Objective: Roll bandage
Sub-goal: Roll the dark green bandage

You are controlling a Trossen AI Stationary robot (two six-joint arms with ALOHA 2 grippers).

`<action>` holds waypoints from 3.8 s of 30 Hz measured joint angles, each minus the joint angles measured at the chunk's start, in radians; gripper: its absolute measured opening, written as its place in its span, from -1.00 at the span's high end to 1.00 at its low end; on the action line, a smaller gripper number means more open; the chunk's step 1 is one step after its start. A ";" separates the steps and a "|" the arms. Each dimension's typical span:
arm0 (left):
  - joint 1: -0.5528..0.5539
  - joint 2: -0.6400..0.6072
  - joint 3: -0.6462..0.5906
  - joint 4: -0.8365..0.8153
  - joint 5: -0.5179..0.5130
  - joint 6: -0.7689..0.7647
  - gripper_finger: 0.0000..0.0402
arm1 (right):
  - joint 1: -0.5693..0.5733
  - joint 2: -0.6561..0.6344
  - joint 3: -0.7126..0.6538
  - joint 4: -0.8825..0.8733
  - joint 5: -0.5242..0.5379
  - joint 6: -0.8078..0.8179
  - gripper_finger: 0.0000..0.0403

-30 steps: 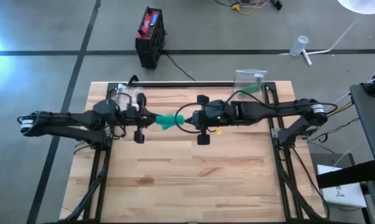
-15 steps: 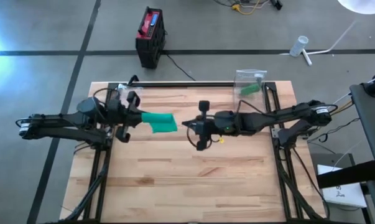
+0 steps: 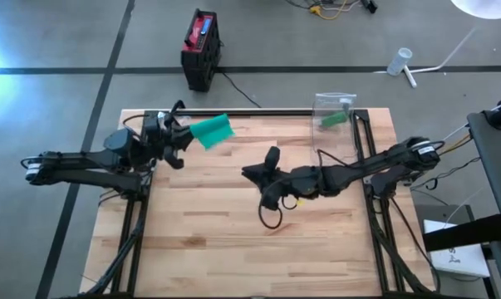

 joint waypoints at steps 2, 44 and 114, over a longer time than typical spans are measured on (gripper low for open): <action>0.000 0.016 0.000 0.031 -0.021 -0.001 0.97 | 0.005 0.017 0.016 -0.002 0.060 -0.098 0.60; -0.001 0.093 0.000 0.207 0.062 -0.122 0.96 | -0.118 0.374 0.354 0.255 0.435 -0.856 0.58; 0.000 0.144 0.000 -0.313 0.117 0.406 0.96 | -0.199 0.191 0.652 -0.847 -0.070 0.516 1.00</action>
